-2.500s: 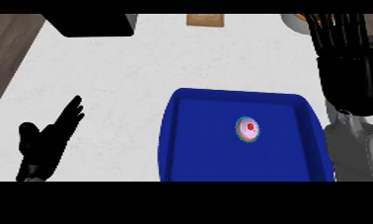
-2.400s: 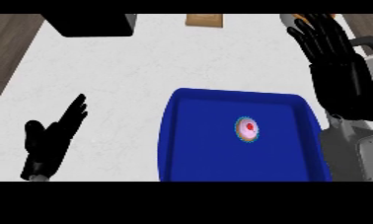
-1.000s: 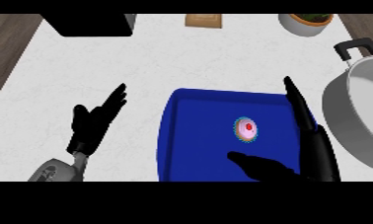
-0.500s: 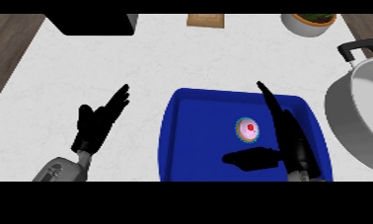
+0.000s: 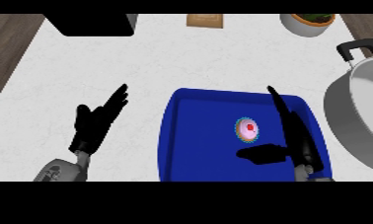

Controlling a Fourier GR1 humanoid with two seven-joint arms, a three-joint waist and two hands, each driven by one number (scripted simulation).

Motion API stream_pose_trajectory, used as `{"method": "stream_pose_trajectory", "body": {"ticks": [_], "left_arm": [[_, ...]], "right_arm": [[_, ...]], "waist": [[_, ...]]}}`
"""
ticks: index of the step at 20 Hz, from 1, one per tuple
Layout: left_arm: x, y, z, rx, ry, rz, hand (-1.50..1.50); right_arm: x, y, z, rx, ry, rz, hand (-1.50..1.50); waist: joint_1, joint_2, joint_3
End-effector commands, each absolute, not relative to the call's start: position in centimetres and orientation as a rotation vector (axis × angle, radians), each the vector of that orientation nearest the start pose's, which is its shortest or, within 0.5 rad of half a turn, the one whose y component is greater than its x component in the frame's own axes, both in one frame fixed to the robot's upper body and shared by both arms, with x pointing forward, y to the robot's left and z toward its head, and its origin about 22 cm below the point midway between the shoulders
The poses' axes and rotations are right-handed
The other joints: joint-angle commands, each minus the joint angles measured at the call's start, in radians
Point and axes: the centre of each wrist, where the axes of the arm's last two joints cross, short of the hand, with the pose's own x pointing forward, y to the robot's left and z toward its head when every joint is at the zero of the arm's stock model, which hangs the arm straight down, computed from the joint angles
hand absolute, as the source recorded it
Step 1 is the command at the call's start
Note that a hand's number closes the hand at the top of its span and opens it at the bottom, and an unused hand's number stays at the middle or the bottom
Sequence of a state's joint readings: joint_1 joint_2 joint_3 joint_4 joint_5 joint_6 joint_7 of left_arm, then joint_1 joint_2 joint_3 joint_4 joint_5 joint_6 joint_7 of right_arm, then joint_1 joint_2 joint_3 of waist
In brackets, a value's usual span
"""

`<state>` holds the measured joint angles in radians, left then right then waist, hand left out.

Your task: Pick the cupcake from the tray and place it in the pot

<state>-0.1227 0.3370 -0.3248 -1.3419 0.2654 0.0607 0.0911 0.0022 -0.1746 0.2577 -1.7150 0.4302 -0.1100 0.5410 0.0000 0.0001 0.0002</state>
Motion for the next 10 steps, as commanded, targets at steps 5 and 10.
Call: {"method": "stream_pose_trajectory", "body": {"ticks": [5, 10], "left_arm": [[24.4, 25.4, -1.1, -0.071, -1.279, -0.260, 0.00], [25.5, 23.9, -2.7, -0.046, -1.282, -0.268, 0.00]], "right_arm": [[20.6, -22.5, 1.2, -0.364, -1.283, 0.358, -1.50], [22.1, -22.1, -0.1, -0.225, -1.343, 0.273, -1.50]], "waist": [[0.000, -0.002, 0.000], [-0.001, 0.000, 0.000]]}}
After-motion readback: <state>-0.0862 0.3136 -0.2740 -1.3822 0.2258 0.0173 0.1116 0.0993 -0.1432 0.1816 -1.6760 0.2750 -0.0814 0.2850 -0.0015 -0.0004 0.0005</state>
